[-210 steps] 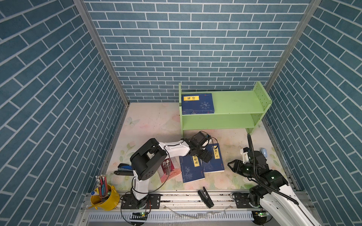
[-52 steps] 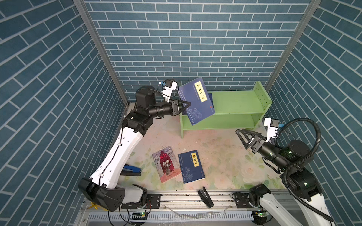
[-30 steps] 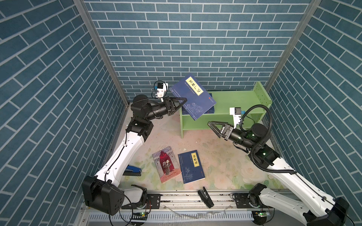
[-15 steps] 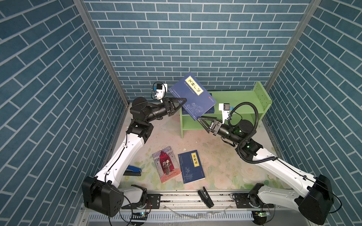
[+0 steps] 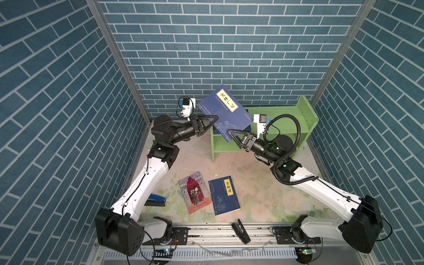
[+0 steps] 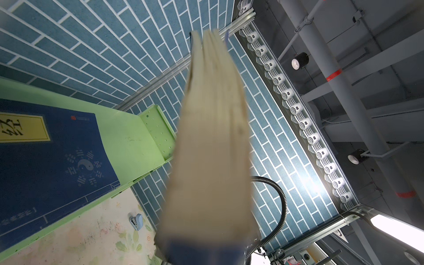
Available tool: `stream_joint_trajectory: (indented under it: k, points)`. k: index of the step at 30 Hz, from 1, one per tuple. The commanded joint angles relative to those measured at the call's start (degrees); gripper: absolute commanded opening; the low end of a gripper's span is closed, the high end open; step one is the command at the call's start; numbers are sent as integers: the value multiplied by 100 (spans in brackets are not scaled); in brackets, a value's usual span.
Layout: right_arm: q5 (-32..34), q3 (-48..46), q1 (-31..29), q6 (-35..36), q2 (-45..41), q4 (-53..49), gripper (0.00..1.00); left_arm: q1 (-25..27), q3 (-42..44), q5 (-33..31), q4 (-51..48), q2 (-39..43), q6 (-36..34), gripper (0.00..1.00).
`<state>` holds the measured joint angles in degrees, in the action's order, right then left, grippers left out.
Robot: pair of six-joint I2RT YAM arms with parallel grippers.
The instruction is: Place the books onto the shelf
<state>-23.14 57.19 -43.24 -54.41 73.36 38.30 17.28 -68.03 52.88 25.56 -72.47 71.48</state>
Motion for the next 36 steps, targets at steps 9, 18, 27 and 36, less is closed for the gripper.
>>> stream_joint_trajectory:
  k: [9,18,27,36]
  points:
    - [107,304,2,-185,106,442,0,79,317,-25,230,225,-140,18]
    - [-1023,906,482,649,-945,-2433,0,-524,-91,1021,-1578,523,-2037,81]
    - [-2287,1472,1073,1439,-1640,-4779,0,-717,-162,2311,-1427,374,-2108,98]
    - [-2892,1705,1080,1624,-1597,-5170,0,-550,-360,2999,-70,169,-952,98]
